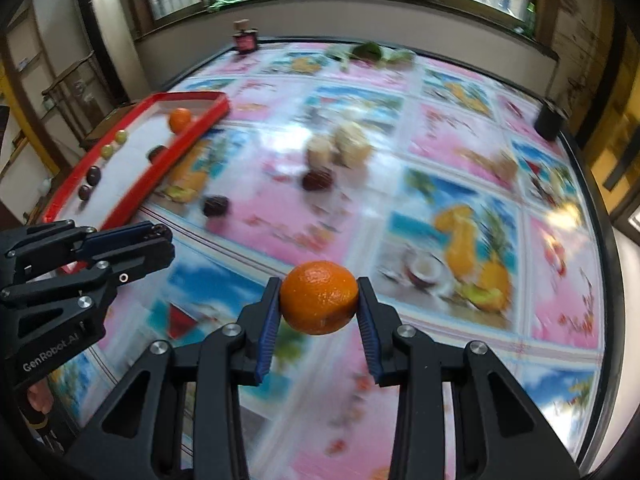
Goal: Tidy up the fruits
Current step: 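Carry the orange and date into the red tray and open both grippers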
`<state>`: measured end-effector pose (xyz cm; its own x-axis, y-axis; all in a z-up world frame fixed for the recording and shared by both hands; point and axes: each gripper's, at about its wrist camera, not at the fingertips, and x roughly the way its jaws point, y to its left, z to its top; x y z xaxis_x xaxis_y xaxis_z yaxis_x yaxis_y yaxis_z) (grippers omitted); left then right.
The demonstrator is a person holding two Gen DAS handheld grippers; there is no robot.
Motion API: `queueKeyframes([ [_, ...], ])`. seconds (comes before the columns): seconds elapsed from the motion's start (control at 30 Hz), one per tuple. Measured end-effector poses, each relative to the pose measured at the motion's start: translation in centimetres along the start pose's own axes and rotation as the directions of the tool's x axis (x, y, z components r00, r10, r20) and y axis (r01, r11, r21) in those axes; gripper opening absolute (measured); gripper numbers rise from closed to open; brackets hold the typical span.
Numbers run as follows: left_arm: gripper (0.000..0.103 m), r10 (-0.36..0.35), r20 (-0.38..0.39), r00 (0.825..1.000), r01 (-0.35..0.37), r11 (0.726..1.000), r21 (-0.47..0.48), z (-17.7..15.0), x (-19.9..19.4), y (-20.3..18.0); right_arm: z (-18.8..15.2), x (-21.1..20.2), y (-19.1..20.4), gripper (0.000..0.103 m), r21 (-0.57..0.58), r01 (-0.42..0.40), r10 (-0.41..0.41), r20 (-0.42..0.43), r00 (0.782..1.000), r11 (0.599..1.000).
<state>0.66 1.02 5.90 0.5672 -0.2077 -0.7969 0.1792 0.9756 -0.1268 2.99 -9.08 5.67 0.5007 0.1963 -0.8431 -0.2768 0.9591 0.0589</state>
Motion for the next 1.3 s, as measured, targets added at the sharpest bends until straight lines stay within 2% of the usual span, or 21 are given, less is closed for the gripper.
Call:
queueKeyframes([
  [0.27,0.017,0.073,0.025,0.997,-0.071,0.994,-0.085,1.0,-1.7,7.4,4.8,1.7,6.8,0.038,-0.083,-0.072,0.074,0.022,0.997,0.994],
  [0.47,0.017,0.156,0.034,0.987,-0.151,0.98,-0.13,2.1,-2.1,13.2,8.1,3.4,13.4,0.038,-0.182,-0.127,0.134,0.03,0.99,0.975],
  [0.73,0.017,0.212,0.01,0.977,-0.207,0.962,-0.177,3.4,-0.6,19.1,9.6,6.8,19.7,0.038,-0.282,-0.181,0.183,-0.021,0.983,0.942],
  [0.93,0.017,0.217,-0.033,0.976,-0.22,0.959,-0.179,3.8,1.9,21.0,9.4,9.5,21.2,0.038,-0.298,-0.197,0.184,-0.073,0.98,0.934],
  [1.3,0.018,0.213,-0.09,0.973,-0.227,0.957,-0.181,3.5,4.1,22.0,9.4,11.0,21.2,0.038,-0.29,-0.187,0.162,-0.109,0.981,0.939],
])
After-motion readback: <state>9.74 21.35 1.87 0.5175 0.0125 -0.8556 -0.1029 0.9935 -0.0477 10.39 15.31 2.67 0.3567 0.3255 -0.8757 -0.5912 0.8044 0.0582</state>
